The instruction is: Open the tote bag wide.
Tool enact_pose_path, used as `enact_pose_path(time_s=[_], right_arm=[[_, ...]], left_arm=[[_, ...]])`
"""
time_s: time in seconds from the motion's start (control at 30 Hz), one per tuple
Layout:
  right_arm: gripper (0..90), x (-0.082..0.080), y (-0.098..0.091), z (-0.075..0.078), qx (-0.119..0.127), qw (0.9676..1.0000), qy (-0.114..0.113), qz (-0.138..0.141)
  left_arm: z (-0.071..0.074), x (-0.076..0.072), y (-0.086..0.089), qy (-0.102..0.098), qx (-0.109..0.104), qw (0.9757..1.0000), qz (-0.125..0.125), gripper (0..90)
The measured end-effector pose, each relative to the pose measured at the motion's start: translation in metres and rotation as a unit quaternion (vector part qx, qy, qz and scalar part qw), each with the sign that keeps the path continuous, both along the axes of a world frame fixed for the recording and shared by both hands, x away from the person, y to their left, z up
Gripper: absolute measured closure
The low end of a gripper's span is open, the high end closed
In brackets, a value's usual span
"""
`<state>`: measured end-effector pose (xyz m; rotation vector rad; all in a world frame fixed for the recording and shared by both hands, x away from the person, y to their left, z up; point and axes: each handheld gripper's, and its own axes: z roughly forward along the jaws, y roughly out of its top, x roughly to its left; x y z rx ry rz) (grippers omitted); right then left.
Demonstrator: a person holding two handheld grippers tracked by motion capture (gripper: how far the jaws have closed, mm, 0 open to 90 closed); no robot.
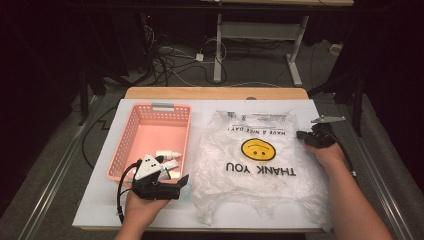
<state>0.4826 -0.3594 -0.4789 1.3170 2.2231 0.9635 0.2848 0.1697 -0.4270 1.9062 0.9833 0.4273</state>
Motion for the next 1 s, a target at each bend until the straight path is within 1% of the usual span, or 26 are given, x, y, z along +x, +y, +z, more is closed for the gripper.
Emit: enact_pose_path(time_s=[0.43, 0.67, 0.83, 1.0], right_arm=[[89.9, -0.0010, 0.0007, 0.0000, -0.005, 1.0000, -0.004, 0.006], [90.0, -0.0020, 0.0015, 0.0000, -0.008, 0.9999, -0.008, 0.008], [90.0, -0.0019, 0.0009, 0.0003, -0.005, 0.9999, -0.007, 0.006], [90.0, -0.0021, -0.0018, 0.0010, 0.006, 0.9999, -0.009, 0.000]], left_arm=[[-0.0007, 0.0004, 0.0003, 0.001, -0.003, 1.0000, -0.001, 0.0], [0.0010, -0.0007, -0.0014, -0.006, -0.005, 1.0000, -0.002, 0.0], [0.0021, -0.0016, -0.0021, -0.008, -0.006, 0.9999, -0.001, 0.0], [0.0016, -0.0012, -0.0032, -0.007, -0.004, 1.0000, -0.001, 0.0]])
